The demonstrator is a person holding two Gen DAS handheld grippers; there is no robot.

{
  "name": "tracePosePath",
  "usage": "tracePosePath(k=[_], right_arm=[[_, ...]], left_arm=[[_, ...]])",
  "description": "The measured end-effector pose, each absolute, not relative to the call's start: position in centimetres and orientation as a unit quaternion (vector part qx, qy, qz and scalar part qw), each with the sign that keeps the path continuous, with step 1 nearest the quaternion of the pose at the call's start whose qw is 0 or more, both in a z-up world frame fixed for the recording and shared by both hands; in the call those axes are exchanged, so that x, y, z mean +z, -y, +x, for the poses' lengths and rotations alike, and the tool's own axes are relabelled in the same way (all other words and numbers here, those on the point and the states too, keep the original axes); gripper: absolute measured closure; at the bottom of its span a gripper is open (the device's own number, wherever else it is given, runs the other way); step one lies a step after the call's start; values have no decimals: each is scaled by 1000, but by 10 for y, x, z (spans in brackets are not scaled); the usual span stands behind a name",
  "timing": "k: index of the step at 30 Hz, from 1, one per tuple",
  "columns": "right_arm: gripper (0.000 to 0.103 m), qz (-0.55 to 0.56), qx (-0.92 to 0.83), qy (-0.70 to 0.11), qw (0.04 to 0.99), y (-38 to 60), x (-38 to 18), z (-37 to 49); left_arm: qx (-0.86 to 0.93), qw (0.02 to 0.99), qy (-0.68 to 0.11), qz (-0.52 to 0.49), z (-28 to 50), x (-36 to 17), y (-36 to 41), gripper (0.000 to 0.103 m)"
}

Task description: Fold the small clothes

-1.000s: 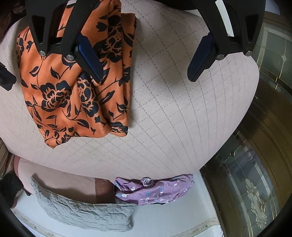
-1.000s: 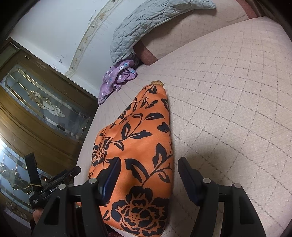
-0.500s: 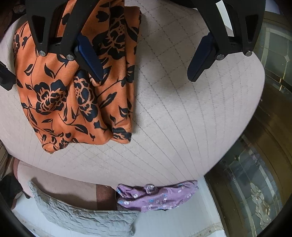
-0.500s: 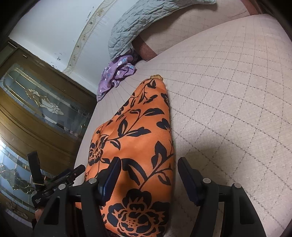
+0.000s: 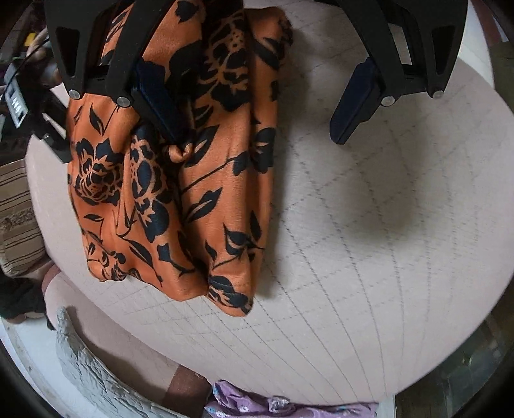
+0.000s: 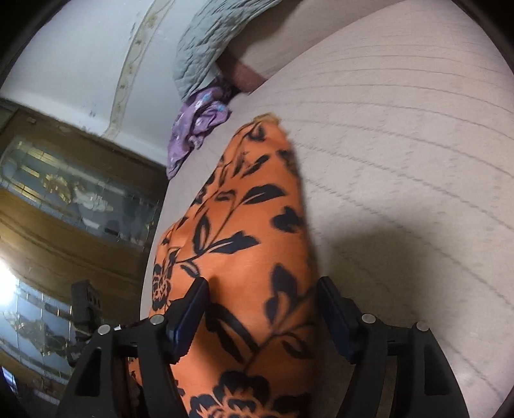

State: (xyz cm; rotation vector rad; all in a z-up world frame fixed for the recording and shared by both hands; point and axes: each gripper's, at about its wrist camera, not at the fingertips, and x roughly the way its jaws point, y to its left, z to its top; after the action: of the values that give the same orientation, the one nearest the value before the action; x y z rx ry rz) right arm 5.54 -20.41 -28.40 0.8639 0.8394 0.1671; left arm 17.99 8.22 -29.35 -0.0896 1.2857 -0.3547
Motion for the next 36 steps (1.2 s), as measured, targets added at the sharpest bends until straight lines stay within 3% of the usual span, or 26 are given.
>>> tracePosePath(k=[4, 5, 6, 8, 9, 12, 17, 24, 28, 30, 34, 36], right_arm=[[27, 391, 83, -391, 829, 194, -283, 61], [28, 389, 88, -392, 829, 193, -282, 61], [30, 387, 92, -392, 829, 192, -282, 61], [48, 378, 91, -394, 833, 190, -280, 62], [52, 376, 92, -391, 835, 191, -278, 62], [61, 355, 92, -379, 850, 186, -269, 59], [63, 345, 93, -370, 857, 185, -261, 54], [64, 310, 83, -321, 891, 193, -231, 30], [64, 335, 66, -328, 881, 212, -235, 25], [64, 358, 65, -370, 855, 220, -252, 31], [49, 432, 65, -408, 802, 242, -285, 33], [46, 453, 74, -410, 788, 247, -289, 31]], left_arm=[[-175, 787, -590, -42, 180, -294, -69, 12], [-179, 788, -588, -39, 180, -294, -63, 21], [-186, 787, -586, -40, 178, -293, -57, 38], [-190, 789, -584, -37, 174, -289, -45, 48], [-187, 793, -580, -27, 173, -287, -41, 58], [-188, 801, -568, -24, 166, -281, -33, 74], [-188, 813, -551, -1, 160, -271, -16, 79], [-222, 827, -516, 16, 145, -243, 6, 79], [-216, 810, -544, 39, 152, -262, 23, 77], [-181, 803, -564, 69, 158, -278, 33, 63], [-159, 803, -571, 65, 167, -277, 30, 41], [-145, 801, -576, 68, 175, -277, 26, 29]])
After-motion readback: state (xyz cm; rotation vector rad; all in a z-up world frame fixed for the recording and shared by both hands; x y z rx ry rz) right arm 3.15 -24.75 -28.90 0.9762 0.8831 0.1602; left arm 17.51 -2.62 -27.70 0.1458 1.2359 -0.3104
